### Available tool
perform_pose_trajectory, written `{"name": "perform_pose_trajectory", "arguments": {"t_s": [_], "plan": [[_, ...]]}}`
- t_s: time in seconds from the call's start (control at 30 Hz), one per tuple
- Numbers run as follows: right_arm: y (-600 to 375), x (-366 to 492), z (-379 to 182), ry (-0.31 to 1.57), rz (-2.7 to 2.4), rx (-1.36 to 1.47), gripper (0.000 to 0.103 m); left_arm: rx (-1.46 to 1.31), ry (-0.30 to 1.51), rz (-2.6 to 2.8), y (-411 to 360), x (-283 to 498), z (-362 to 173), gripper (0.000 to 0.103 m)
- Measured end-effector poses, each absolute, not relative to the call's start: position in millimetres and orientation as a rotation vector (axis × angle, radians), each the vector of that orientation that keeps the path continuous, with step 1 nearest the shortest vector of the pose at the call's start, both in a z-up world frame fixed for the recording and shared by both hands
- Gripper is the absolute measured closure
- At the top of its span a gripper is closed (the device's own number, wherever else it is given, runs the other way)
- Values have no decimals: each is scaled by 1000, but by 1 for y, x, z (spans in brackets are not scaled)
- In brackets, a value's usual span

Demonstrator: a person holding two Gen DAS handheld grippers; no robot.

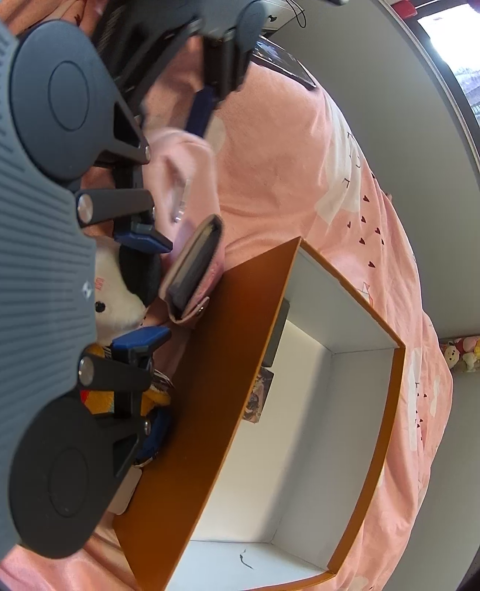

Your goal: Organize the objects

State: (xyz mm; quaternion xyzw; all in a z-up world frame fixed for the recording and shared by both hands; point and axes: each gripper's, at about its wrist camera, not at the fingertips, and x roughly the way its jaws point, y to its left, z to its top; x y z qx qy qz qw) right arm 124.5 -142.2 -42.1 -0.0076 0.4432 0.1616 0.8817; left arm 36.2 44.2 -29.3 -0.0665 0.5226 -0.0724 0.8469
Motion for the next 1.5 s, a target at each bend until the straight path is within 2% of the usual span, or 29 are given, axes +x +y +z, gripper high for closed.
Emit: {"name": "perform_pose_trajectory", "arguments": {"t_s": [0.3,0.57,0.87,1.03,1.07,1.1,1.2,1.5], "plan": [[-138,132,-49,934,332,-50,57,-242,1021,-111,57,59,-37,23],[-131,143,-56,890,360,-169,57,-218,950,-148,58,62,-46,12],[-135,151,-68,845,382,-232,60,-216,947,-168,58,68,-52,8],[-140,153,-73,816,369,-204,79,-259,954,-152,64,67,-50,13],[-141,153,-72,810,380,-189,94,-269,954,-149,66,66,-49,13],[-141,151,-71,801,395,-183,98,-280,956,-146,68,66,-49,14],[-130,141,-63,748,419,-243,102,-312,953,-135,72,65,-47,15],[-131,127,-22,647,381,-226,103,-352,903,-131,79,56,-29,17]]}}
